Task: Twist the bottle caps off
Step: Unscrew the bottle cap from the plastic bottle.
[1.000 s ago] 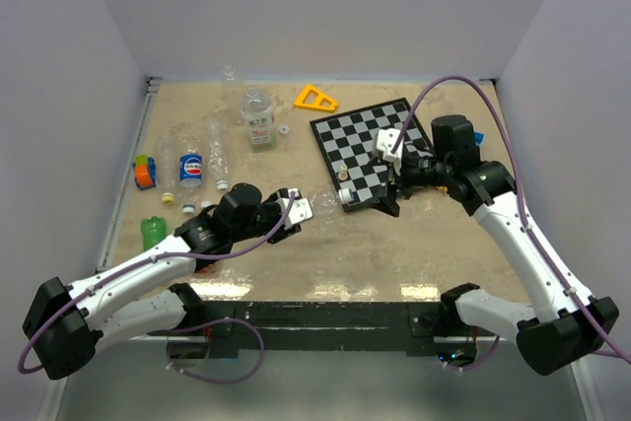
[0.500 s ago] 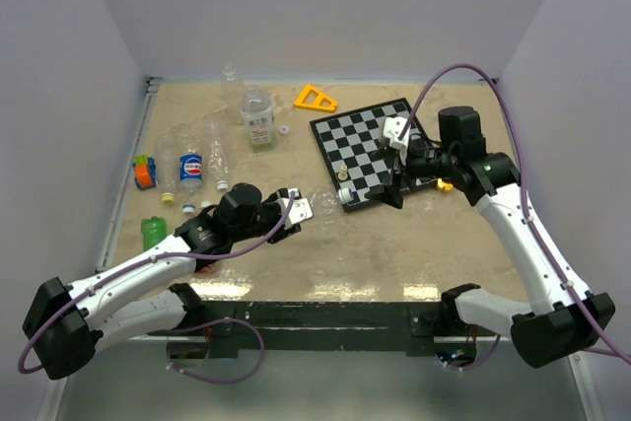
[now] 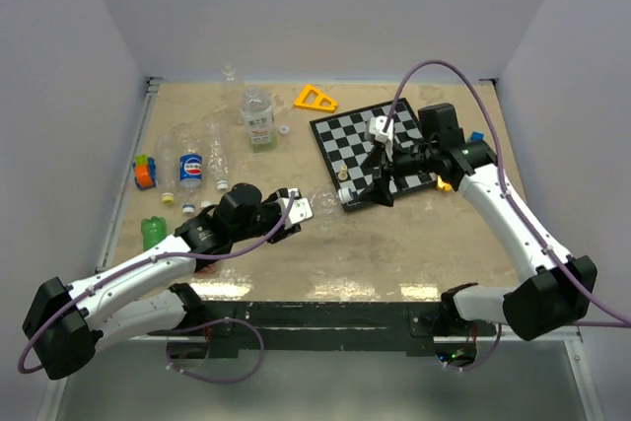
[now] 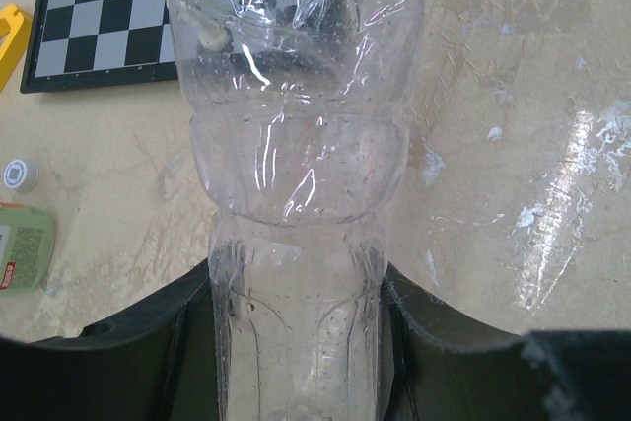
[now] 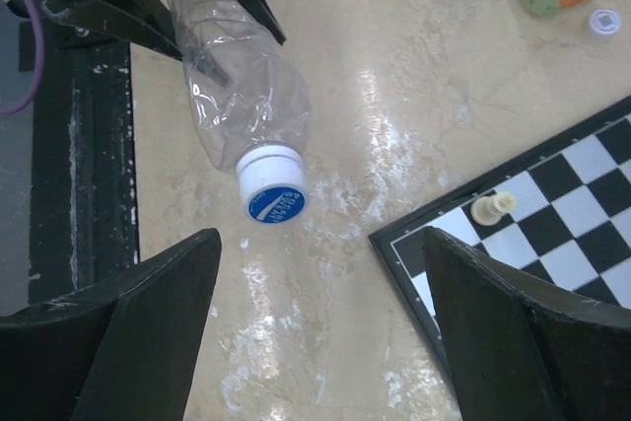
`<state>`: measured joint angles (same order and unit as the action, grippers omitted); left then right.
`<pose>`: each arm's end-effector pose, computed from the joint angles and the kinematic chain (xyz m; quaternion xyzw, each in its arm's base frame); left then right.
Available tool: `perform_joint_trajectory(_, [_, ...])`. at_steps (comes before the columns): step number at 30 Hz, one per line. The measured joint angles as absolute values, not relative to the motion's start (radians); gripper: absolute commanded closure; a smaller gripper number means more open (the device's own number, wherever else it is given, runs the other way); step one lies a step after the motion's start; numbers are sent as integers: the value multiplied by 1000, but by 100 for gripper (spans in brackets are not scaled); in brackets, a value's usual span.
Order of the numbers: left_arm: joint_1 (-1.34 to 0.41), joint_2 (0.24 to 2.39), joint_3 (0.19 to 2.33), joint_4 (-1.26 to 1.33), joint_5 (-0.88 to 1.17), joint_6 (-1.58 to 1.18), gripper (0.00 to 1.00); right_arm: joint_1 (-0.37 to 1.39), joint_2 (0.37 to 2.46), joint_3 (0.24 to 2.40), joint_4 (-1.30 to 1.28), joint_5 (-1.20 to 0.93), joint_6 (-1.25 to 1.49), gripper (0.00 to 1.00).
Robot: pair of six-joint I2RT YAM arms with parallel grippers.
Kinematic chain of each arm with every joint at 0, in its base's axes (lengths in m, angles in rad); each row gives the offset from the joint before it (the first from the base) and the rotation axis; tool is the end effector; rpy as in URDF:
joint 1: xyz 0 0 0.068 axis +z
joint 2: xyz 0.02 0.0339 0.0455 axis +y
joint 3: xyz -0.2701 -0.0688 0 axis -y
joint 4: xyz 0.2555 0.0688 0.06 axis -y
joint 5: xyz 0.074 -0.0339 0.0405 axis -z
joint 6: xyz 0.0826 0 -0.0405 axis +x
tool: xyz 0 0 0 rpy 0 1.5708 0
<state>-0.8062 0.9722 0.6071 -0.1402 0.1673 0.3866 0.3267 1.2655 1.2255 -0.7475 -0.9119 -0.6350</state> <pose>0.1728 -0.2000 0.2262 0.5172 0.6864 -0.1758 0.4800 0.2484 0.1531 0.3326 -0.5329 0.6580 0.3495 0.4011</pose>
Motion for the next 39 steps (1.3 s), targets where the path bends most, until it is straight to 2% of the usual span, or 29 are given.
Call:
perform_joint_trajectory(5, [-806, 972, 607, -140, 167, 386, 100, 392, 1325, 1225, -739, -920, -617, 19])
perform_joint_trajectory(12, [-806, 972, 607, -140, 166, 387, 100, 414, 1372, 1225, -740, -937, -606, 39])
perform_joint_trajectory(14, [-806, 972, 607, -140, 166, 386, 100, 416, 1375, 1225, -740, -938, -606, 51])
perform_joint_trajectory(20, [-805, 972, 607, -144, 160, 387, 100, 425, 1393, 1244, -773, -956, -646, 97])
perform_joint_trajectory(21, [-805, 972, 607, -145, 159, 386, 100, 424, 1401, 1251, -783, -960, -661, 100])
perform_joint_trajectory(26, [-805, 972, 607, -149, 154, 387, 100, 426, 1422, 1282, -844, -960, -751, 100])
perform_joint_trajectory(32, [-807, 973, 607, -142, 160, 386, 100, 437, 1401, 1300, -925, -919, -1044, 100])
perform_joint_trajectory(39, [-810, 973, 608, -61, 183, 387, 100, 456, 1184, 1177, -833, -840, -1454, 100])
